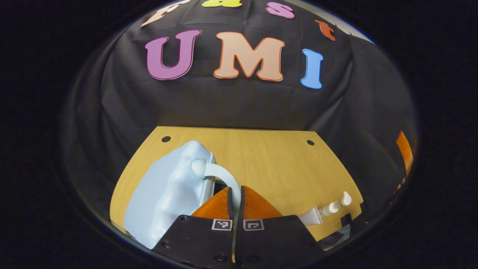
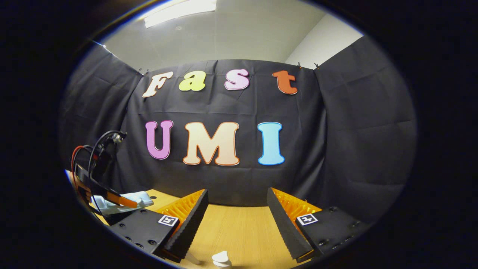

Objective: First open the suitcase, pack the skin care products into it, and then close the suitcase.

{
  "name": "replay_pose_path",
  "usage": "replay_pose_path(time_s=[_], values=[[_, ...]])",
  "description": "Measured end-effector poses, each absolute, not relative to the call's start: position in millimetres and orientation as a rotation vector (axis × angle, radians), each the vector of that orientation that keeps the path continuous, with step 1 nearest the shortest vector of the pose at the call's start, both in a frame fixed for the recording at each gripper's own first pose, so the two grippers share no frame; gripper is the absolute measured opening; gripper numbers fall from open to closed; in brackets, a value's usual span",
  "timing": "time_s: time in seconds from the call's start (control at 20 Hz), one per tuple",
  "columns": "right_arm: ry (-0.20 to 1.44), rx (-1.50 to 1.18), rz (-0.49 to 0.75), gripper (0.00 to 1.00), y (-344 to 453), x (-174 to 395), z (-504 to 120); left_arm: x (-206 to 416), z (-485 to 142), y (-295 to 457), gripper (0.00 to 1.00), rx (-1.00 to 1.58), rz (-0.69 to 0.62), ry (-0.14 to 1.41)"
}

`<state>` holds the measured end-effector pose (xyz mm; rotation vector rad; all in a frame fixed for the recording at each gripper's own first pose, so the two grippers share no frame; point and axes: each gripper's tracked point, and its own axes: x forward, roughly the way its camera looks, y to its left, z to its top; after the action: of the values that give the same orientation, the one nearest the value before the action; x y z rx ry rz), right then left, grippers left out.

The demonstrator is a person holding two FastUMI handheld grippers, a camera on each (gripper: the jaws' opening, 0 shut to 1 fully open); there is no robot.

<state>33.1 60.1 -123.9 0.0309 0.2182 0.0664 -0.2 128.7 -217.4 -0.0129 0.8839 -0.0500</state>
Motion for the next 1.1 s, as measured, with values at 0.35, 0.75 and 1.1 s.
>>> replay_pose_path(time_s=[0.35, 0.75, 1.1], values=[[0.192, 0.013, 0.103, 0.99, 109.3, 48.8, -112.3, 16.9, -174.6, 185.2, 0.0, 0.006, -0.048, 0.818], [0.135, 0.013, 0.074, 0.98, 146.6, 61.2, -91.5, 39.4, -139.0, 289.0, 0.0, 0.099, 0.014, 0.753], [0.126, 0.009, 0.033, 0.98, 181.2, 56.3, -85.2, 46.3, -136.8, 376.8, 0.0, 0.139, 0.078, 0.73]])
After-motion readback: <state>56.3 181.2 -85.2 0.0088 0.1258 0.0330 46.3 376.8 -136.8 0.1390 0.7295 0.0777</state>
